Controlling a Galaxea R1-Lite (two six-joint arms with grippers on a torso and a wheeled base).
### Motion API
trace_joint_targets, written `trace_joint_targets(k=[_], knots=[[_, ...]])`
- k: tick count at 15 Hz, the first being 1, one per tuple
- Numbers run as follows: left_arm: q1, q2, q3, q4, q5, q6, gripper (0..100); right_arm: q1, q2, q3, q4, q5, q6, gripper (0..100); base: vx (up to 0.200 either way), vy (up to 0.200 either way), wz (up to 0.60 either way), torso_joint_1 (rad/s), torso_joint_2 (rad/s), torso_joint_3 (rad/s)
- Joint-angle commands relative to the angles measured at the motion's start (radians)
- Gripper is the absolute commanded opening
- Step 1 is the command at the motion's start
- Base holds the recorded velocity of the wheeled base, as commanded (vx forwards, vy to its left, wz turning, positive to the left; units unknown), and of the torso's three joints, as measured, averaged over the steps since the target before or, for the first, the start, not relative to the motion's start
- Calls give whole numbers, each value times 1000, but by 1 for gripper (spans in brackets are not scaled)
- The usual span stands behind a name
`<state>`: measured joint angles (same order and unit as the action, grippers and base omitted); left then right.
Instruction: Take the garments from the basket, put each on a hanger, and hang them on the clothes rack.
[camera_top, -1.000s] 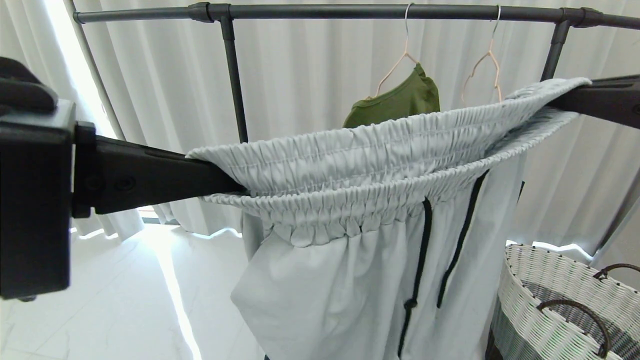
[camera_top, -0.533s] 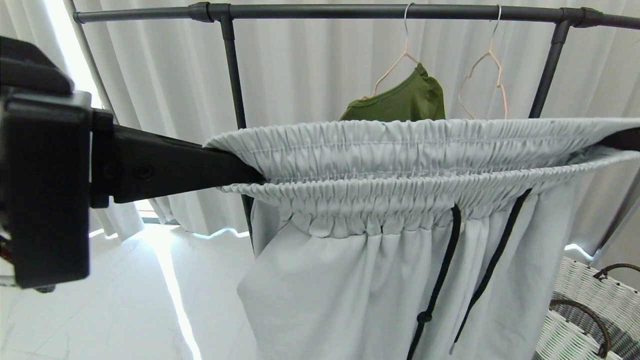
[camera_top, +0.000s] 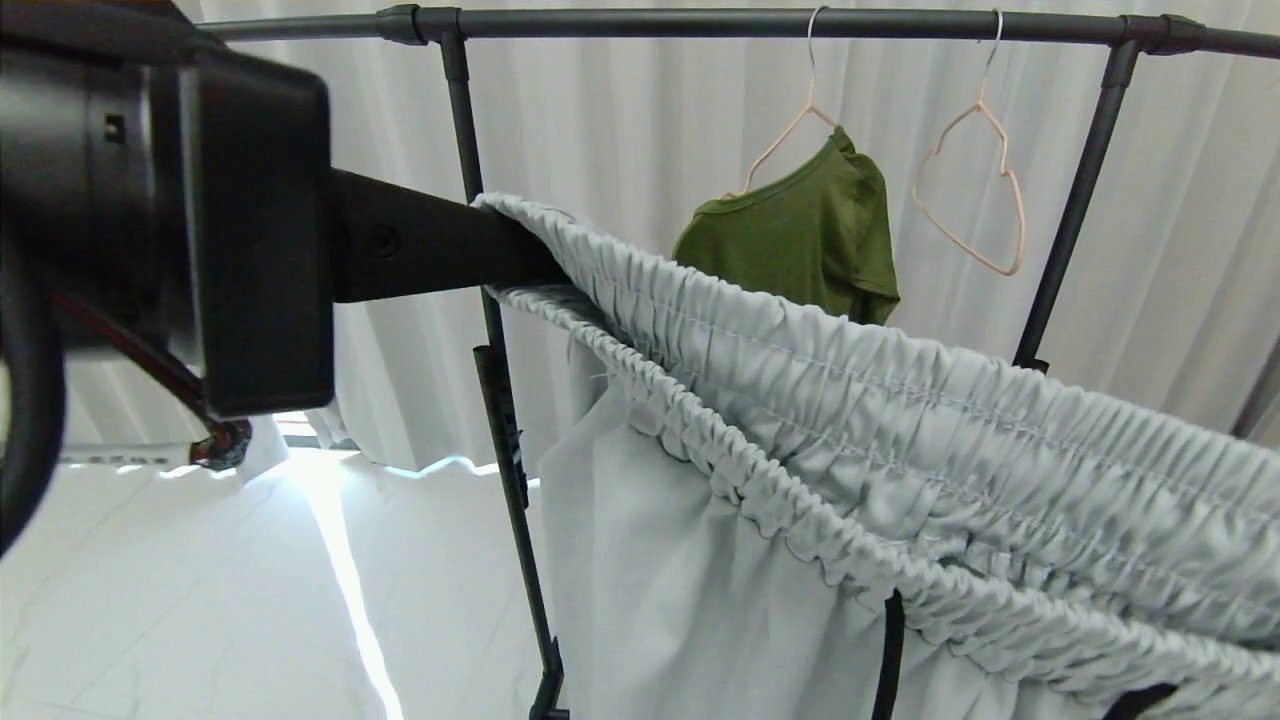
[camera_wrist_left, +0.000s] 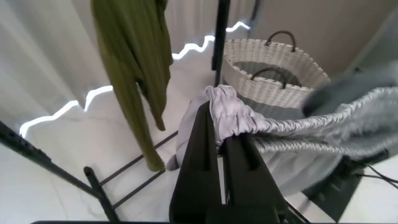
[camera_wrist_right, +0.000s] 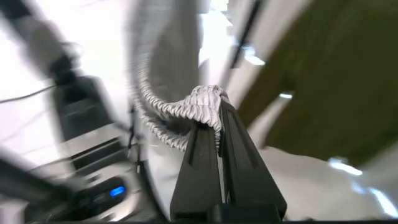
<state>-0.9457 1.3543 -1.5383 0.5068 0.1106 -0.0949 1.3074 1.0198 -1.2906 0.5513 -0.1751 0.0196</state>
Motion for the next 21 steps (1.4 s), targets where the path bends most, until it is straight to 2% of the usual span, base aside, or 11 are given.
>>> trace_joint_targets(k=[1,4,7,8,10,12,13,14,16,19,21], knots=[[-1,8,18,-1,32,1,0,55,2,22,1,-1,8,0,0,0,0,0,0,0],[-1,-7,33,6,47,-16,0,10,0,25,2,-11,8,0,0,0,0,0,0,0],[-11,-50,21,134,47,-131,0,-200,36,36,-17,-18,-44,0,0,0,0,0,0,0],[-25,-72,23,180,46,-180,0,-246,57,42,-68,-20,-76,0,0,0,0,0,0,0],[-67,-122,32,242,41,-287,0,-267,123,90,-280,-18,-101,0,0,0,0,0,0,0],[-103,-155,35,262,41,-333,0,-267,178,125,-456,-17,-119,0,0,0,0,0,0,0],[-162,-193,61,271,41,-345,0,-267,241,129,-594,-15,-132,0,0,0,0,0,0,0],[-203,-218,81,271,41,-344,0,-267,275,122,-642,-15,-133,0,0,0,0,0,0,0],[-266,-247,90,269,40,-345,0,-267,298,106,-659,-15,-141,0,0,0,0,0,0,0],[-286,-254,95,269,52,-339,0,-270,279,113,-654,-23,-141,0,0,0,0,0,0,0],[-272,-233,113,269,158,-302,0,-293,253,129,-639,-49,-141,0,0,0,0,0,0,0]])
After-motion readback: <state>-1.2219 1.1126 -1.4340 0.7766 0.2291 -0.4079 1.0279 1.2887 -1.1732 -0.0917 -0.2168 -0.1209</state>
